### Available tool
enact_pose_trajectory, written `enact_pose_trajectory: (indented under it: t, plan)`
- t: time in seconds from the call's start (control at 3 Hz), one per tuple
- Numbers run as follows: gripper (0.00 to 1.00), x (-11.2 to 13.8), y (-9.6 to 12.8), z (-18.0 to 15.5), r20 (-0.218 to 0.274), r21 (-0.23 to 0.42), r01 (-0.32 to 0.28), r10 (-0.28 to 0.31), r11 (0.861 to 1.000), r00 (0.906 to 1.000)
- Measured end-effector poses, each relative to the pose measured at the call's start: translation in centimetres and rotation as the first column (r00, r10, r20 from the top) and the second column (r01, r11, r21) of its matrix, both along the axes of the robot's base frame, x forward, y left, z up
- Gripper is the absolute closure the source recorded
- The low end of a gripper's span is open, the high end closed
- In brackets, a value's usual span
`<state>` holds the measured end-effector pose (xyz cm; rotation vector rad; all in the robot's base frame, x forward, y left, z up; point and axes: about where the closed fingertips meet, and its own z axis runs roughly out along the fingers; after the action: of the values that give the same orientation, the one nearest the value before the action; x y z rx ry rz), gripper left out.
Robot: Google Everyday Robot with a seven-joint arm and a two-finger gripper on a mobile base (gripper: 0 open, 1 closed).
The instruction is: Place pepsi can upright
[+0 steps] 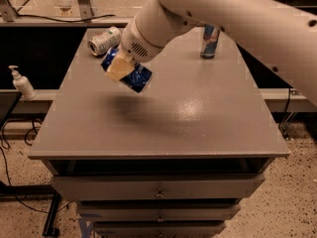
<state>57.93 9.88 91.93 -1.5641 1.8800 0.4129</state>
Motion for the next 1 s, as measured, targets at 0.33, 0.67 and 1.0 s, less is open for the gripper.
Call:
enact_pose_trajectory:
  t: [0.33,0.67,1.0]
  plan:
    - [1.0,1.8,-0.5,1.8,0.04,0.254,-0.033,0.024,0.967,0.9989]
    - [1.0,1.2,-1.4,2.7,0.059,0.481,-0.075,0.053,0.874,0.9968]
    - [1.0,-1.3,-2.6,3.7,0.079,0.61,-0.115,0.084,0.784,0.9933]
